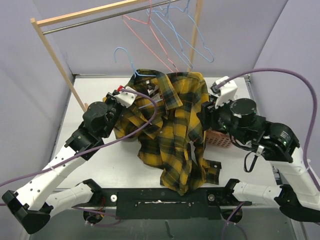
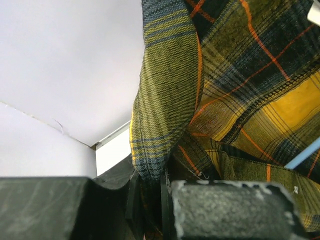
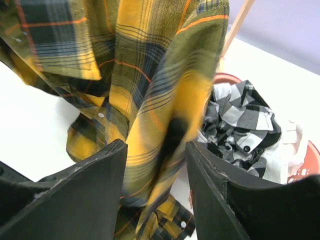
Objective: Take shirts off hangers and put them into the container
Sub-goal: Remove the shirt from the hanger.
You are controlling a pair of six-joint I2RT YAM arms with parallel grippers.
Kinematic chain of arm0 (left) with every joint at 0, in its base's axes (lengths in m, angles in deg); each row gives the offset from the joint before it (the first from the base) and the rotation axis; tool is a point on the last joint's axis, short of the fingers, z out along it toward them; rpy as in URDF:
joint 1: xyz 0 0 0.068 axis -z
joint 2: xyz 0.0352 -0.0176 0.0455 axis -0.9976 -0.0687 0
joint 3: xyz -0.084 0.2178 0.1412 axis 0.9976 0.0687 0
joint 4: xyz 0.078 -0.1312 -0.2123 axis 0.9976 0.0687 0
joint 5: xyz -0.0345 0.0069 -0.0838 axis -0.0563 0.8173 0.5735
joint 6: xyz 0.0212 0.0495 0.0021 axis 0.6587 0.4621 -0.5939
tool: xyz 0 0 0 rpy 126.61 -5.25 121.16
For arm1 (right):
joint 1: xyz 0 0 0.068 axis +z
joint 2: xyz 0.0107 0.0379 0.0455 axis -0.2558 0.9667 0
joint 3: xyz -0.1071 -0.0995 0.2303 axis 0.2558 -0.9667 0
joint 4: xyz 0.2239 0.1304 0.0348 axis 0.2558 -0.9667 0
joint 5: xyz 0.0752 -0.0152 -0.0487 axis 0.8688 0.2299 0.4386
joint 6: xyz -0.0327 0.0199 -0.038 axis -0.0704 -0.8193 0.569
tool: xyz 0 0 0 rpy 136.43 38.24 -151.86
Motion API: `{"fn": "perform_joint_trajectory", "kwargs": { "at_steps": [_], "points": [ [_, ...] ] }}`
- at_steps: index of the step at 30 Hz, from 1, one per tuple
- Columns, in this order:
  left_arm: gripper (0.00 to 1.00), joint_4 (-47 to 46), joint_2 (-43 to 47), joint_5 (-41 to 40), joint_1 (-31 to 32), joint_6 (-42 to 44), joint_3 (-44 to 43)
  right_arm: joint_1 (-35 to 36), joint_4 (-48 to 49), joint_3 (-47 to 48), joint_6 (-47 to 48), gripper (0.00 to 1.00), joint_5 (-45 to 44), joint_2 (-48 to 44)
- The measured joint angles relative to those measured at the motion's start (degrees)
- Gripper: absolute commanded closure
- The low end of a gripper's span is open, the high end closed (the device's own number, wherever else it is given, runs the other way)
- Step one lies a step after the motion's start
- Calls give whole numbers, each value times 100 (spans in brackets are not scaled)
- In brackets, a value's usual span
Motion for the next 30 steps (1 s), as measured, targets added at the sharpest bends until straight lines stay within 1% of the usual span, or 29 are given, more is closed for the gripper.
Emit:
{"fn": "perform_joint_trajectory", "kwargs": {
  "at_steps": [4, 7, 11, 14, 19, 25, 30],
  "points": [
    [100, 127, 0, -81, -2, -37, -39, 0, 341, -11, 59, 48, 229, -356],
    [100, 267, 0, -81, -2, -96, -81, 0, 691, -118, 68, 45, 763, -551],
    [100, 308, 0, -79, -2, -144, -85, 2, 1158, -439, 70, 40, 1362, -387],
    [100, 326, 2, -74, -2, -160, -85, 2, 1456, -802, 136, 38, 1475, -116],
    [100, 326, 4, -44, -9, -216, -85, 2, 1899, -1445, 216, 38, 1528, 442],
    [100, 326, 4, -13, -63, -273, -85, 2, 2483, -1683, 212, 40, 1526, 719],
    [100, 326, 20, 20, -81, -302, -85, 7, 3058, -1969, 157, 47, 1488, 741]
  ]
}}
